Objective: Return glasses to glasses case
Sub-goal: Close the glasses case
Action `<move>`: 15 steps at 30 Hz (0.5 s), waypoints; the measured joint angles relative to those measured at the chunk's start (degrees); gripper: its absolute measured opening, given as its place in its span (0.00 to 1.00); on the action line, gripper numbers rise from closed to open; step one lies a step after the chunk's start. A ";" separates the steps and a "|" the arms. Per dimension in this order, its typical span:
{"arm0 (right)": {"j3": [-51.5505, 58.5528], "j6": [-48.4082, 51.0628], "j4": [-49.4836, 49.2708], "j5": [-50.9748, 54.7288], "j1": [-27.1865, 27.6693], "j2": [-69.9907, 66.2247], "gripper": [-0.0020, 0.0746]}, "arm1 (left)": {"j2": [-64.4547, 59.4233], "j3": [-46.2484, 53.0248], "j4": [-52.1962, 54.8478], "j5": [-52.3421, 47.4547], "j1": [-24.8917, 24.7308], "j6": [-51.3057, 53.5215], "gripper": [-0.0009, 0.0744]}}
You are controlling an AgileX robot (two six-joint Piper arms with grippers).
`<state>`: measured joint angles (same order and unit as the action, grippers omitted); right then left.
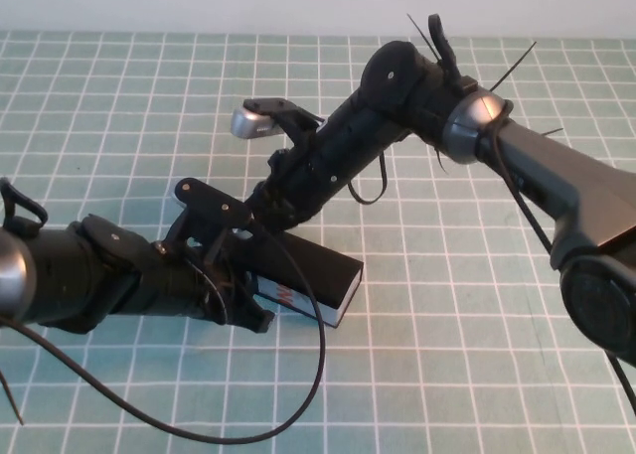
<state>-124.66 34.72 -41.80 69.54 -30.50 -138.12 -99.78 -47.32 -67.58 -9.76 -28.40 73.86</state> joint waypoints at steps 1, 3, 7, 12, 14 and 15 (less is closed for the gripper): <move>0.00 -0.81 0.48 0.00 -0.04 -0.28 0.01 | 0.00 0.00 0.57 -0.33 0.00 0.10 0.01; 0.12 -1.72 1.16 0.00 -0.24 -0.78 0.01 | 0.36 0.00 2.67 -1.54 0.00 0.37 0.01; 0.12 -2.09 1.01 0.00 -0.36 -1.03 0.01 | 3.84 -0.10 8.46 -5.94 0.00 0.61 0.01; 0.12 -2.19 2.05 0.09 0.79 0.81 0.01 | 14.19 -0.10 18.49 -13.02 0.00 0.79 0.01; 0.12 -2.19 2.44 0.13 1.80 3.10 0.01 | 19.74 -0.10 25.98 -17.32 0.00 0.28 0.01; 0.12 -2.19 2.48 0.33 2.41 4.57 0.01 | 22.02 -0.10 29.57 -19.63 0.00 -1.05 0.01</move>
<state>-124.53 32.54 -39.32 69.87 -28.09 -133.55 -77.76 -47.43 -38.02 -29.39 -28.40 72.81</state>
